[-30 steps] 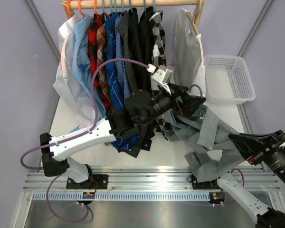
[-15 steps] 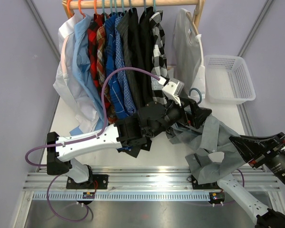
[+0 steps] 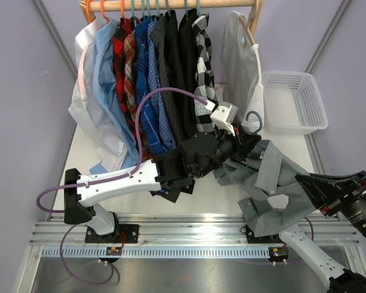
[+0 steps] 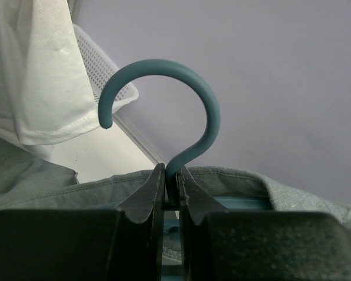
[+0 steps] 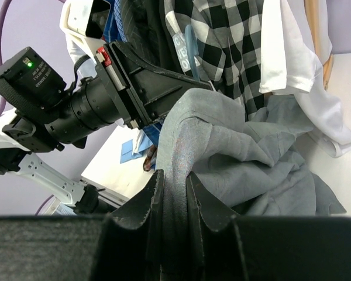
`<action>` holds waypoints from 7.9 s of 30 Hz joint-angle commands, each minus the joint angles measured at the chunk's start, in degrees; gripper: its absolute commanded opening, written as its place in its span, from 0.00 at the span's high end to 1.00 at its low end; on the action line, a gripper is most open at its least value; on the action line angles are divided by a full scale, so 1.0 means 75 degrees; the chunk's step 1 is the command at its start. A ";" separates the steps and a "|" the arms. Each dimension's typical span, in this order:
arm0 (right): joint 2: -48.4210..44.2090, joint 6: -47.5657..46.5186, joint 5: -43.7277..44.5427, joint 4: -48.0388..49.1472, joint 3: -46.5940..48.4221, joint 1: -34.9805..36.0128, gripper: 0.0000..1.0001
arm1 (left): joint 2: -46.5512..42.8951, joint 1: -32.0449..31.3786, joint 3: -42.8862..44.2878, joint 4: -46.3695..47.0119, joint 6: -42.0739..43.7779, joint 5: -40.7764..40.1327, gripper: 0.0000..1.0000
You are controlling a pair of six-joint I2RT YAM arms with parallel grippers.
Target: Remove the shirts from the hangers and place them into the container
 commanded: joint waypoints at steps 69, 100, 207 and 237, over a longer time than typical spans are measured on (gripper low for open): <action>-0.0284 0.0773 0.3858 0.1068 -0.1973 -0.0036 1.00 | -0.3771 0.0692 -0.1113 -0.1686 0.1088 -0.2228 1.00; 0.1312 0.0422 0.2652 0.1540 -0.2658 -0.0024 0.17 | -0.3058 -0.1288 -0.0739 -0.5311 -0.0557 -0.3604 1.00; 0.8164 -0.2121 0.2485 0.2733 0.4723 -0.0024 1.00 | -0.4837 -0.1698 -0.3221 -0.5394 -0.1365 -0.4872 0.01; 0.4948 -0.1138 0.2814 0.2675 0.0955 0.0187 0.01 | -0.4884 -0.1722 -0.3187 -0.5463 -0.1435 -0.4977 0.01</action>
